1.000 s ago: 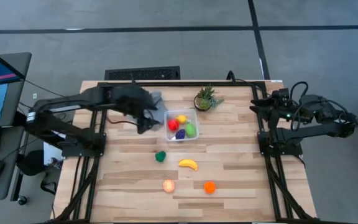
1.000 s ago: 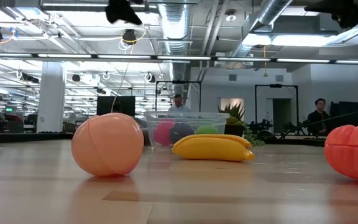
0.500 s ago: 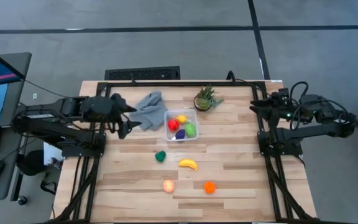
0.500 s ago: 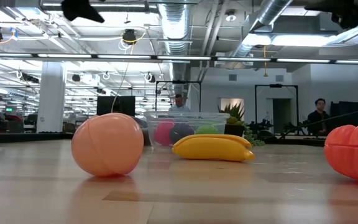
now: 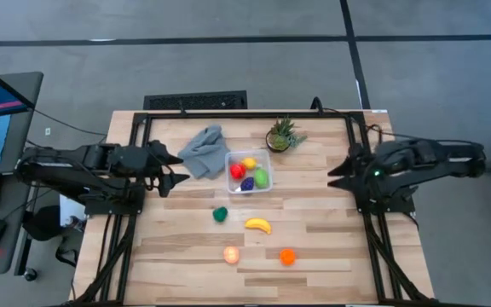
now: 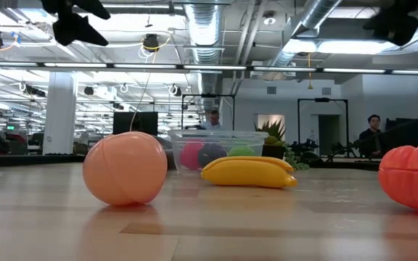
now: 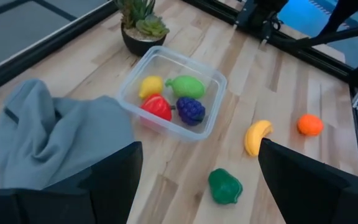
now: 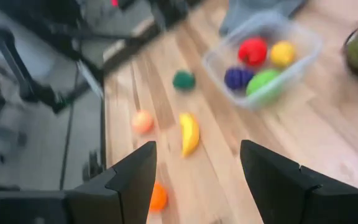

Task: Pick and placing Produce into tupperware
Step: Put the orange bell pepper into the transparent bin

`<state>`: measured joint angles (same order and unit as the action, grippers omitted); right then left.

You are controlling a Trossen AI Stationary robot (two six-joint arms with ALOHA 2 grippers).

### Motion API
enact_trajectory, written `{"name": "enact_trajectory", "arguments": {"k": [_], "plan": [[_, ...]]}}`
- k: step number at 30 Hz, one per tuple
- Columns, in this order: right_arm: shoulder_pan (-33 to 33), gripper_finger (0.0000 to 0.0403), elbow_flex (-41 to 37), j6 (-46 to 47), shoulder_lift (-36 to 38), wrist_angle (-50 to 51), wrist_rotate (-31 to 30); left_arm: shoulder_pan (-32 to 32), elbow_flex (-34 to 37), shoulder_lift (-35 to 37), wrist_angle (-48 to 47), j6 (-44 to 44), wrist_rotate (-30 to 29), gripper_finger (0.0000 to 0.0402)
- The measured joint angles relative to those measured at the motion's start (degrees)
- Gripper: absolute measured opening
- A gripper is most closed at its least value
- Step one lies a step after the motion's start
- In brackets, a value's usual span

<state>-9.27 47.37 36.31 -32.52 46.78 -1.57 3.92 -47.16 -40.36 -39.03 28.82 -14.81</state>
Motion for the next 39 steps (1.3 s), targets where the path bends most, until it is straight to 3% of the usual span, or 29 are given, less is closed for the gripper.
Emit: {"name": "enact_trajectory", "arguments": {"k": [10,23,39], "plan": [[-6.82,0.0256,0.0,-2.26,-11.33,-1.69,0.06,0.0,0.24,0.73,-1.84,-0.24,0.74,0.0308],[-19.6,0.0256,0.0,-0.19,-26.46,-8.2,-1.45,0.0,0.26,4.71,-6.88,0.99,-2.43,0.0308],[-29.33,0.0256,0.0,15.86,-46.16,-22.13,-4.89,0.01,0.26,5.66,-10.51,0.98,-1.49,0.0308]]}}
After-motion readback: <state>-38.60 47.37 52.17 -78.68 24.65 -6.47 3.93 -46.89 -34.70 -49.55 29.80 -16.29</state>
